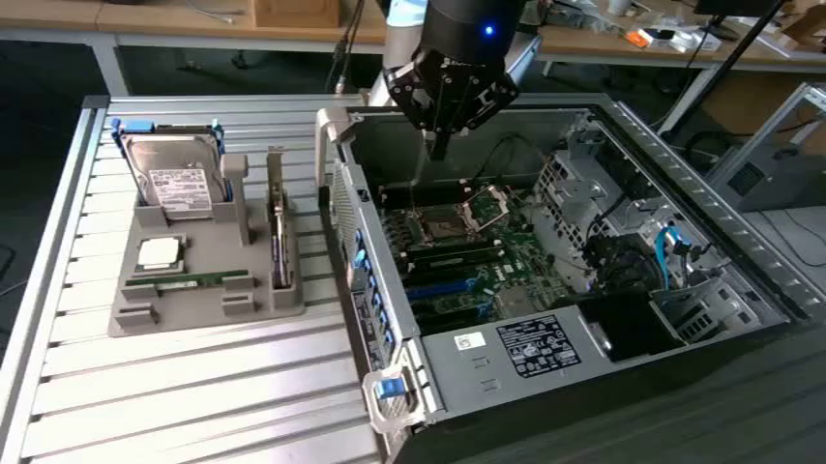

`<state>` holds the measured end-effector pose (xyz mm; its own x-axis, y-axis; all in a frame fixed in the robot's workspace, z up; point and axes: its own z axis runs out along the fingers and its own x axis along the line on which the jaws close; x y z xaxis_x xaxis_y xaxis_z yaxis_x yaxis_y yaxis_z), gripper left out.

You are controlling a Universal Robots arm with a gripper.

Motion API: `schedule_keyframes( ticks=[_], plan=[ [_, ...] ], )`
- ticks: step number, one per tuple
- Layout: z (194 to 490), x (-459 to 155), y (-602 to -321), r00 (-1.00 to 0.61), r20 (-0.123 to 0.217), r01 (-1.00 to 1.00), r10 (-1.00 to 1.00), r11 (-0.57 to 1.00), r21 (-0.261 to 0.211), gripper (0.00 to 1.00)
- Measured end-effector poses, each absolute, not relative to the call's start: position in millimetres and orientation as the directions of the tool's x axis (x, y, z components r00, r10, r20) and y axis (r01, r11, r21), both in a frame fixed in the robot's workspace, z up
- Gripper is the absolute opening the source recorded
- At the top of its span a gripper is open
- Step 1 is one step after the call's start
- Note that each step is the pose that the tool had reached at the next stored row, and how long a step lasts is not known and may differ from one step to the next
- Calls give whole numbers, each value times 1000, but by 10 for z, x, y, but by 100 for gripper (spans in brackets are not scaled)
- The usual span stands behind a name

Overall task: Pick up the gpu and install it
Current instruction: 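Reach for the gpu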

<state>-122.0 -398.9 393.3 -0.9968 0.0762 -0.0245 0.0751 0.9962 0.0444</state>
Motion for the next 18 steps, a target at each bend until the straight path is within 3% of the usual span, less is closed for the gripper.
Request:
schedule_keyframes(
  ticks=[18],
  plan=[
    [3933,-1302,-3989,-997,-24,75,76,996,44,11]
  ],
)
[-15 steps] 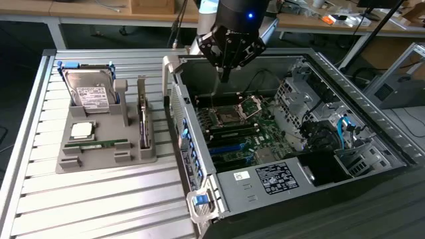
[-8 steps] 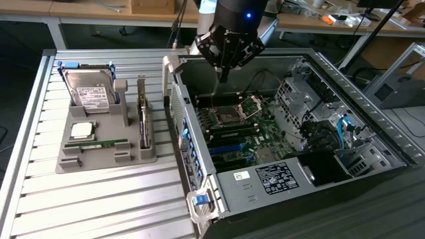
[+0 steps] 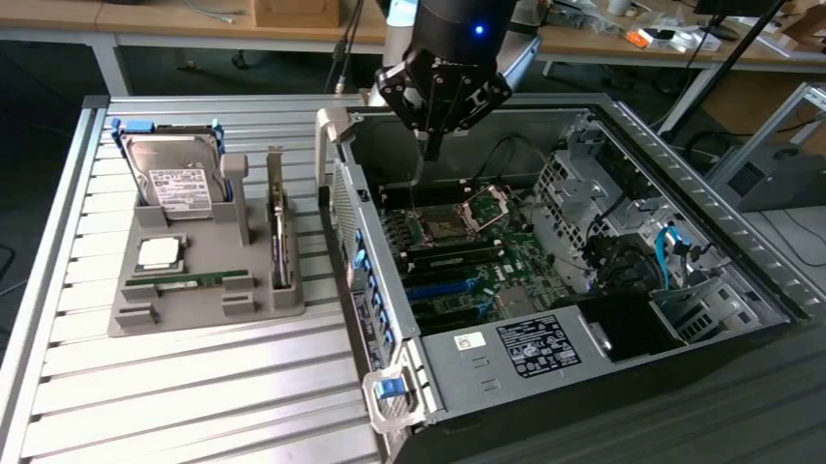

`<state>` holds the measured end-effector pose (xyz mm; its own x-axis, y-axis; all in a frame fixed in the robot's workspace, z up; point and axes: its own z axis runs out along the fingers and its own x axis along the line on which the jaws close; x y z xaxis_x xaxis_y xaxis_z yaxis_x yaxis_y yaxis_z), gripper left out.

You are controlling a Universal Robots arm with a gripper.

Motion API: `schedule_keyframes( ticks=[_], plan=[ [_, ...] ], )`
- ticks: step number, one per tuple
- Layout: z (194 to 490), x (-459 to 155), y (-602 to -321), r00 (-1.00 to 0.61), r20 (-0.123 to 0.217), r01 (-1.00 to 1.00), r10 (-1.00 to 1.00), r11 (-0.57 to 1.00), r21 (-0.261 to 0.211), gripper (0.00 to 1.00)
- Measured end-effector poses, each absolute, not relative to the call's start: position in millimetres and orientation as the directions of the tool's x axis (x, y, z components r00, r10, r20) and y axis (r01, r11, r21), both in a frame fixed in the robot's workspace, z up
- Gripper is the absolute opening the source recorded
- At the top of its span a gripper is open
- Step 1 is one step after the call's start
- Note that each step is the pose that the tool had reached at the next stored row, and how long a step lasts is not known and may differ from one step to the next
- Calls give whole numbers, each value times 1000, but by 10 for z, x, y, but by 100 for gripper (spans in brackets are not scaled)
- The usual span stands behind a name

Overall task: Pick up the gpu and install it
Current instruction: 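Reach for the gpu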

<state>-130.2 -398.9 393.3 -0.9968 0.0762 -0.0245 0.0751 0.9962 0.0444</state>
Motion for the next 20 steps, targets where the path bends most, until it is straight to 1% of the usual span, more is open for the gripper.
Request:
schedule_keyframes(
  ticks=[20],
  plan=[
    [3933,-1341,-3990,-997,-24,75,76,996,44,11]
  ],
)
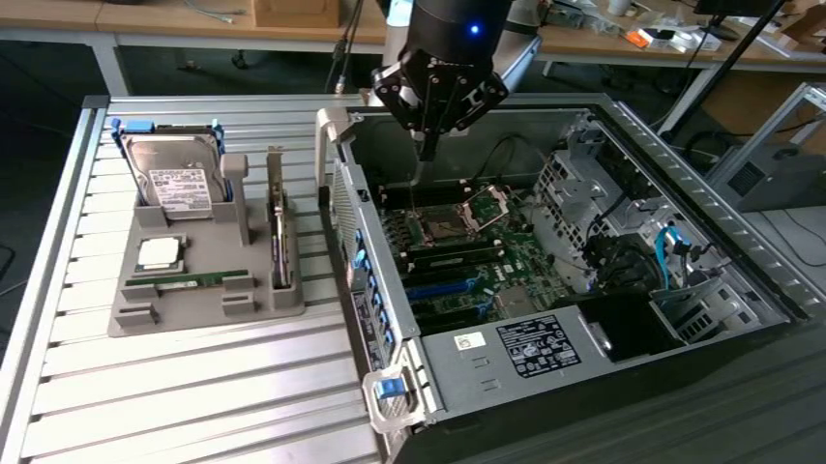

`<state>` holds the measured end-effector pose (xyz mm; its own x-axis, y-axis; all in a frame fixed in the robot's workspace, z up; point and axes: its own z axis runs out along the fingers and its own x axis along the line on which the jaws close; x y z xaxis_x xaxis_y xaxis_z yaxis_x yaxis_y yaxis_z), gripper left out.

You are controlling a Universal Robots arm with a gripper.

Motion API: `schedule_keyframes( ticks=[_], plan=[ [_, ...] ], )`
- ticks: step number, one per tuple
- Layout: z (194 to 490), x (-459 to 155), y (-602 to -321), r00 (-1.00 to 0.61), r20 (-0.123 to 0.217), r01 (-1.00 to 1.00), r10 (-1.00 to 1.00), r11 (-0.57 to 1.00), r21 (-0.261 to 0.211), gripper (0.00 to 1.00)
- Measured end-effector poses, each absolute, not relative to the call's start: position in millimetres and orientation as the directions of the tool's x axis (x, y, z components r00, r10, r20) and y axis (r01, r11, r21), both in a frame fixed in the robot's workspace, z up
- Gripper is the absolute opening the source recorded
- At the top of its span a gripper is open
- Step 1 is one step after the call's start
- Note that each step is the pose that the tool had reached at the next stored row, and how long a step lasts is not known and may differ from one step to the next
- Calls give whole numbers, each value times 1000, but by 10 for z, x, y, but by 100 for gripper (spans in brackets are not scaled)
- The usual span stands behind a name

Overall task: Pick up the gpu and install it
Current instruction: 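Reach for the gpu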

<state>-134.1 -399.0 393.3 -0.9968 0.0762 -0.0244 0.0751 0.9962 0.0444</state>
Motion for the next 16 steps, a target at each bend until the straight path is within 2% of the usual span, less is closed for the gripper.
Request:
schedule_keyframes(
  ticks=[16],
  plan=[
    [3933,-1367,-3990,-997,-24,75,76,996,44,11]
  ],
)
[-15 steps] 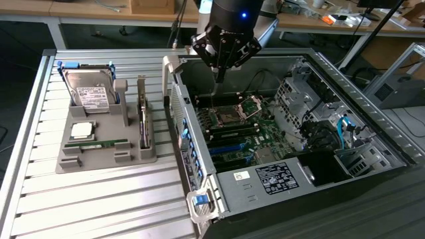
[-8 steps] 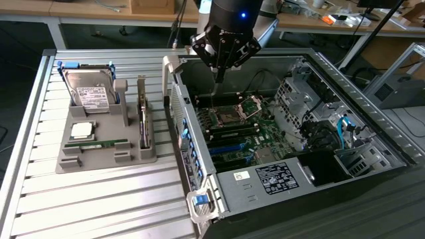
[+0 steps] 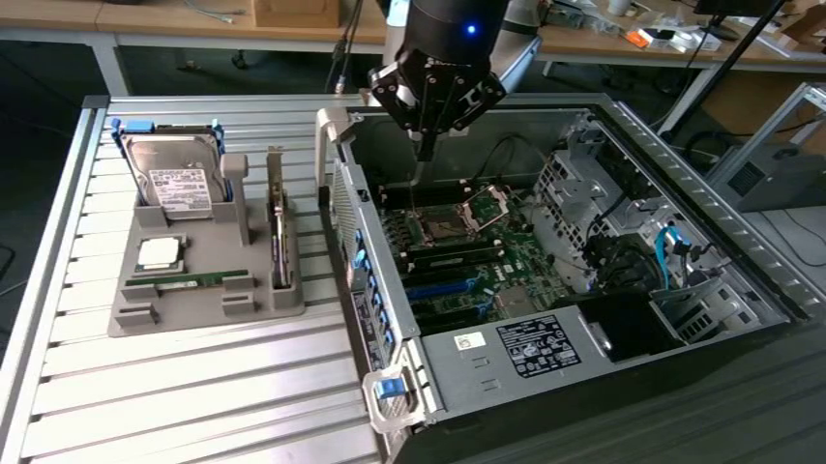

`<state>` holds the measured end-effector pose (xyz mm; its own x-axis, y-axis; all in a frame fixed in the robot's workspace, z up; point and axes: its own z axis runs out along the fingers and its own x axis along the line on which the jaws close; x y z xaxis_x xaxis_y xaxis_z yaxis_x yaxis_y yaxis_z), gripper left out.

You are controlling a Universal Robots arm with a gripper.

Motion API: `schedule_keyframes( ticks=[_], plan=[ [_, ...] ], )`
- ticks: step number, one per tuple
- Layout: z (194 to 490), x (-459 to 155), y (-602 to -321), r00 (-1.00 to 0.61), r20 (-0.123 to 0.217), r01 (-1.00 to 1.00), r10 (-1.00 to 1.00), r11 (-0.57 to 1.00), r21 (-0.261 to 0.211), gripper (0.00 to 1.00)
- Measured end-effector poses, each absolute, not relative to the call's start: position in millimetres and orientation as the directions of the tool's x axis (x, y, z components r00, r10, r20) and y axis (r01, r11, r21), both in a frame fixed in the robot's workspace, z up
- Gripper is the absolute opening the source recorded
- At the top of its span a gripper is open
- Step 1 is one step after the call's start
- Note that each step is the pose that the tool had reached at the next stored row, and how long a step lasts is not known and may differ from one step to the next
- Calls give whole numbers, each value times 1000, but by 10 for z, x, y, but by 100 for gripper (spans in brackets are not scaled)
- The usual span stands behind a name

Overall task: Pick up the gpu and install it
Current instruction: 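Reach for the gpu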

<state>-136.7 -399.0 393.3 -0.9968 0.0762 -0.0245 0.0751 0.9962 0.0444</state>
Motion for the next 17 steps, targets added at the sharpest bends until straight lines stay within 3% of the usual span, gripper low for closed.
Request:
schedule_keyframes(
  ticks=[17],
  plan=[
    [3933,-1411,-3991,-997,-24,75,76,996,44,11]
  ],
)
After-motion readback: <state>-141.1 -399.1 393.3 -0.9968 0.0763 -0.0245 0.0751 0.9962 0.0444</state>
